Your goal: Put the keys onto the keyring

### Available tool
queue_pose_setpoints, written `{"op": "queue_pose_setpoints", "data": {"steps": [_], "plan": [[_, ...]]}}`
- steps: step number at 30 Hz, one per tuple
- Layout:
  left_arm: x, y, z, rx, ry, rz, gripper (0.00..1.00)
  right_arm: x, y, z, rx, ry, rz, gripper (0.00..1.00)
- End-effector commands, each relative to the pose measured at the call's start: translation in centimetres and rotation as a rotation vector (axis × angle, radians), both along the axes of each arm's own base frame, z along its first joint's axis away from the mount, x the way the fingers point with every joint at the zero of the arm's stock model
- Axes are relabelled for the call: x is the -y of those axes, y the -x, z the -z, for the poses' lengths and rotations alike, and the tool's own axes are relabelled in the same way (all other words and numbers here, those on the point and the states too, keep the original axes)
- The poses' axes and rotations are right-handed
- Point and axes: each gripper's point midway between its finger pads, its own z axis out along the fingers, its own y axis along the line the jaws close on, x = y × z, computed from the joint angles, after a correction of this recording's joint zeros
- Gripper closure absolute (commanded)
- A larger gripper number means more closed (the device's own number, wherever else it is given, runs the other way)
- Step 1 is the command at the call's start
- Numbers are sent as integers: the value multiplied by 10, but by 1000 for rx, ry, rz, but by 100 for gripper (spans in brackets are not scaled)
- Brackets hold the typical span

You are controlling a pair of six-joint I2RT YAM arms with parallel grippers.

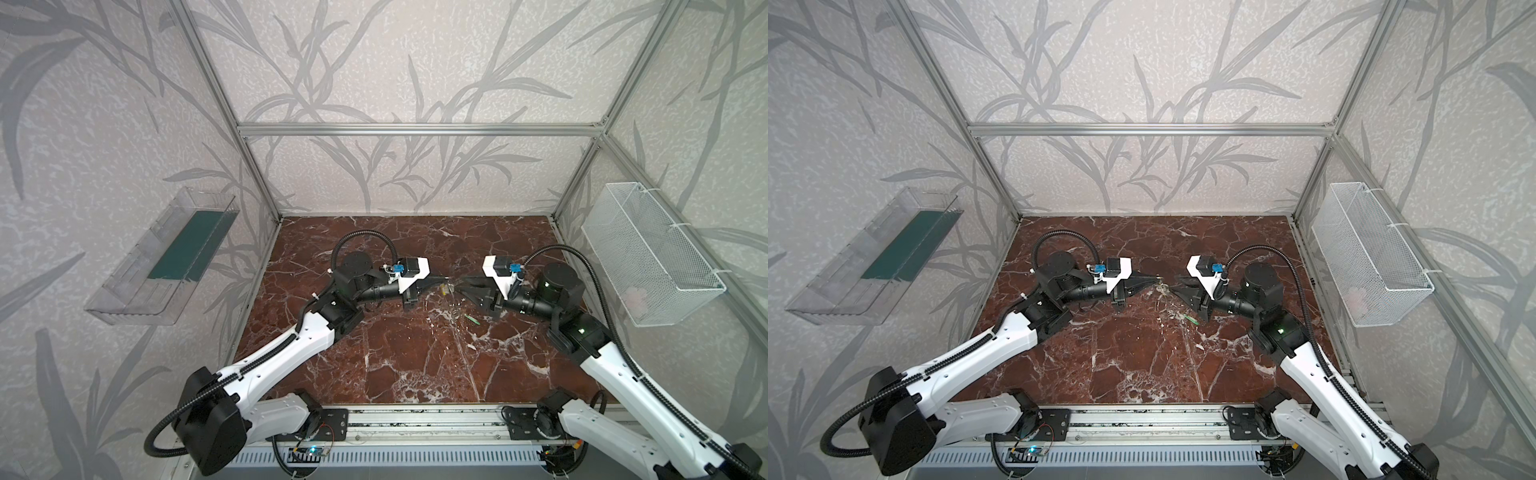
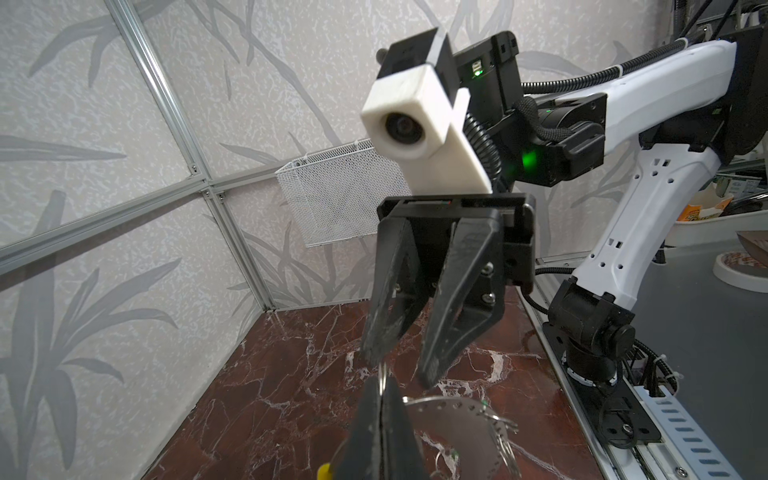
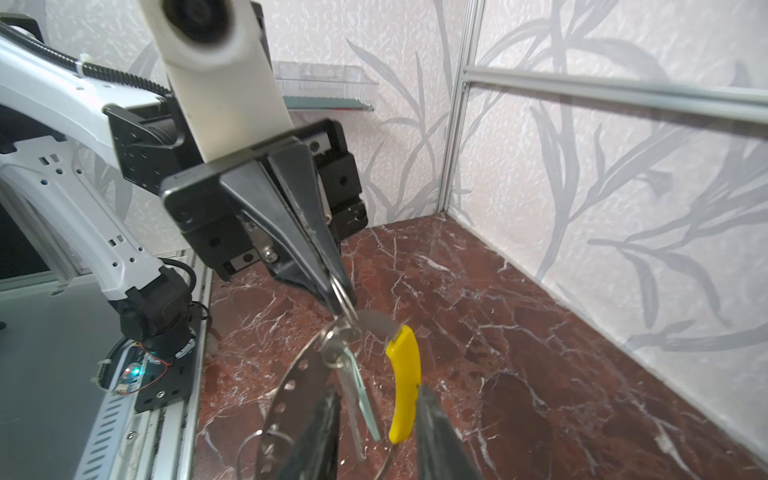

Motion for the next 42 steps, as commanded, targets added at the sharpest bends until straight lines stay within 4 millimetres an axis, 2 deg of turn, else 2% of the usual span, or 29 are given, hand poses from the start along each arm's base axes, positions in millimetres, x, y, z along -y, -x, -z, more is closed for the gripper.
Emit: {"op": "queue_pose_setpoints", "data": {"steps": [1, 4, 11, 18, 25, 28, 31, 36, 38, 42], "plan": [[2, 3, -10, 12, 25, 41, 100, -1, -2, -7, 70, -20, -5, 68], [3, 3, -9, 11, 18, 47, 100, -3, -3, -13, 93, -41, -11, 69], [4, 3, -10, 13, 17, 58, 100, -13, -10, -7, 60, -37, -54, 75], [6, 1, -9, 8, 13, 61, 100, -16, -9, -5, 53, -38, -77, 79], [8, 1, -8, -1, 8, 70, 100, -17, -6, -6, 57, -40, -94, 92], [9, 0, -8, -1, 8, 70, 100, -18, -4, -3, 46, -31, -110, 100], [9, -3, -5, 5, -17, 57, 100, -17, -4, 3, 21, 0, -101, 100], [0, -14, 10, 60, -190, -44, 77, -6, -8, 21, -50, 152, -34, 100], [-5, -16, 15, 93, -267, -74, 73, -1, -9, 28, -97, 218, -12, 100], [-7, -15, 23, 138, -386, -90, 71, 0, -9, 35, -148, 297, 1, 100]]}}
